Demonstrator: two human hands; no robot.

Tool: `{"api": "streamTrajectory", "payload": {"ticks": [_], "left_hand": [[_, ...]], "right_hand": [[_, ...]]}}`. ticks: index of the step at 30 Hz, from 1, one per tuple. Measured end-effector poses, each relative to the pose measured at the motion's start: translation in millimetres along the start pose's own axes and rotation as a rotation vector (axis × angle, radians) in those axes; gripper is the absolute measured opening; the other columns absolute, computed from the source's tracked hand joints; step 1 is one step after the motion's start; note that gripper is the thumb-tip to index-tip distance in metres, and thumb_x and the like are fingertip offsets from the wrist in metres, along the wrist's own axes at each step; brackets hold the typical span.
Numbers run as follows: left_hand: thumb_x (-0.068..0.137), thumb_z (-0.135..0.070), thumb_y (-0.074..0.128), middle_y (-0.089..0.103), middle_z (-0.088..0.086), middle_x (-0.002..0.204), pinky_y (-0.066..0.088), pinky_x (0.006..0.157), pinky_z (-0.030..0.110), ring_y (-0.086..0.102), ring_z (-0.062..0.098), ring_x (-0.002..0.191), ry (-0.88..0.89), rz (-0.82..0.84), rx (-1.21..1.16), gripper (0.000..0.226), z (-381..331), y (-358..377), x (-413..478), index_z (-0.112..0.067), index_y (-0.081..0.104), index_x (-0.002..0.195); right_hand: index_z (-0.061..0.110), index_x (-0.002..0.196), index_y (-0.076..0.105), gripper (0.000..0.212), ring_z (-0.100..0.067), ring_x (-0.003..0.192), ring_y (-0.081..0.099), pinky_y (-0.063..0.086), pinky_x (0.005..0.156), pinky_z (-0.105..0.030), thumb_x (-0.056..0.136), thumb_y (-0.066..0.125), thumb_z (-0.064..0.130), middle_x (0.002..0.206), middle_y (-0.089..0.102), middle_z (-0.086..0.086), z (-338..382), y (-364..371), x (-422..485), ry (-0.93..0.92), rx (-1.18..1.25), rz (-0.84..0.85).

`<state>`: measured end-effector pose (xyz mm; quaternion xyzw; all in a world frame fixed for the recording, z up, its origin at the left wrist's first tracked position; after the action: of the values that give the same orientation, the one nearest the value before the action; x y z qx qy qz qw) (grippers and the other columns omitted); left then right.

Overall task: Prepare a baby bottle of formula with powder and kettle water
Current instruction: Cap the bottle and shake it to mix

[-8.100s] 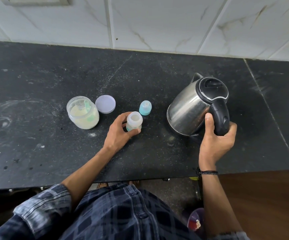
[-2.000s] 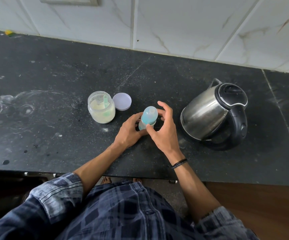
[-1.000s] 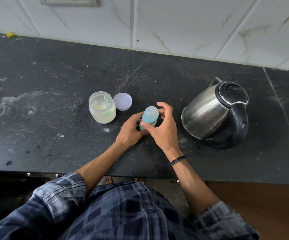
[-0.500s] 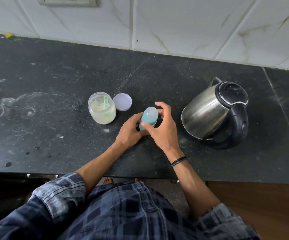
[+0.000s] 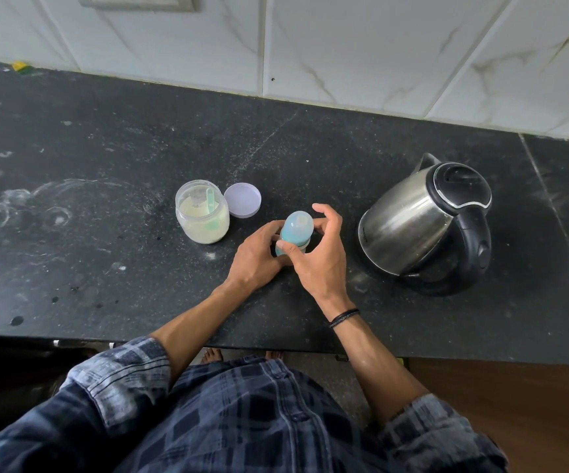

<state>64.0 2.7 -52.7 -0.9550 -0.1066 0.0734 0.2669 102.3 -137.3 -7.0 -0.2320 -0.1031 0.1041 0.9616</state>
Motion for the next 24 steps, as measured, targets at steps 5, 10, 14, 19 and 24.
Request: {"api": "streamTrajectory", "payload": {"ticks": [5, 10, 14, 19, 24], "left_hand": [[0.076, -0.041, 0.063, 0.066, -0.015, 0.123, 0.041, 0.08, 0.02, 0.056, 0.003, 0.1, 0.013, -0.018, 0.031, 0.059, -1.4, 1.9, -1.3, -0.028, 0.057, 0.134], [0.084, -0.028, 0.068, 0.067, -0.01, 0.128, 0.042, 0.085, 0.026, 0.054, 0.002, 0.103, 0.028, -0.041, 0.051, 0.05, 2.5, 2.4, 0.0, -0.028, 0.056, 0.133], [0.088, -0.023, 0.069, 0.067, -0.011, 0.127, 0.043, 0.085, 0.026, 0.055, 0.002, 0.103, 0.017, -0.056, 0.058, 0.047, 4.4, 3.2, -0.9, -0.028, 0.057, 0.133], [0.088, -0.024, 0.07, 0.067, -0.015, 0.124, 0.041, 0.081, 0.015, 0.055, -0.002, 0.101, 0.011, -0.058, 0.049, 0.045, 3.2, 3.2, -1.1, -0.031, 0.057, 0.13], [0.085, -0.022, 0.071, 0.065, -0.02, 0.115, 0.037, 0.077, 0.01, 0.054, -0.004, 0.096, 0.008, -0.076, 0.047, 0.042, 3.1, 1.2, -1.4, -0.033, 0.059, 0.125]], "right_hand": [[0.042, 0.139, 0.038, 0.086, -0.005, 0.106, 0.061, 0.043, 0.084, -0.009, 0.071, 0.091, 0.041, 0.109, 0.061, 0.017, -2.3, 3.6, -0.8, 0.0, -0.006, -0.048], [0.039, 0.138, 0.04, 0.087, -0.008, 0.104, 0.06, 0.04, 0.086, -0.007, 0.07, 0.094, 0.037, 0.108, 0.062, 0.01, -2.8, 5.8, -2.5, -0.003, -0.014, -0.097], [0.037, 0.138, 0.04, 0.088, -0.011, 0.105, 0.059, 0.042, 0.089, -0.013, 0.07, 0.095, 0.036, 0.112, 0.062, 0.005, -2.2, 6.9, -4.6, 0.006, -0.017, -0.131], [0.028, 0.139, 0.044, 0.087, -0.015, 0.108, 0.06, 0.048, 0.093, -0.026, 0.07, 0.096, 0.034, 0.118, 0.063, 0.0, 1.0, 6.6, -7.5, 0.004, -0.029, -0.169], [0.02, 0.14, 0.048, 0.084, -0.015, 0.111, 0.061, 0.05, 0.094, -0.028, 0.072, 0.096, 0.033, 0.128, 0.061, 0.002, 2.9, 5.8, -8.0, -0.016, -0.027, -0.142]]}}
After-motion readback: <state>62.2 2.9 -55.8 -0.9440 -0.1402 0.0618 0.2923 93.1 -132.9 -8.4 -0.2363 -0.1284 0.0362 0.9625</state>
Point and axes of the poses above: each hand's wrist, its own x-axis towards the middle knuckle, its own y-axis out of the palm, z = x × y, the point moved 7 cm from there along x, towards the middle knuckle
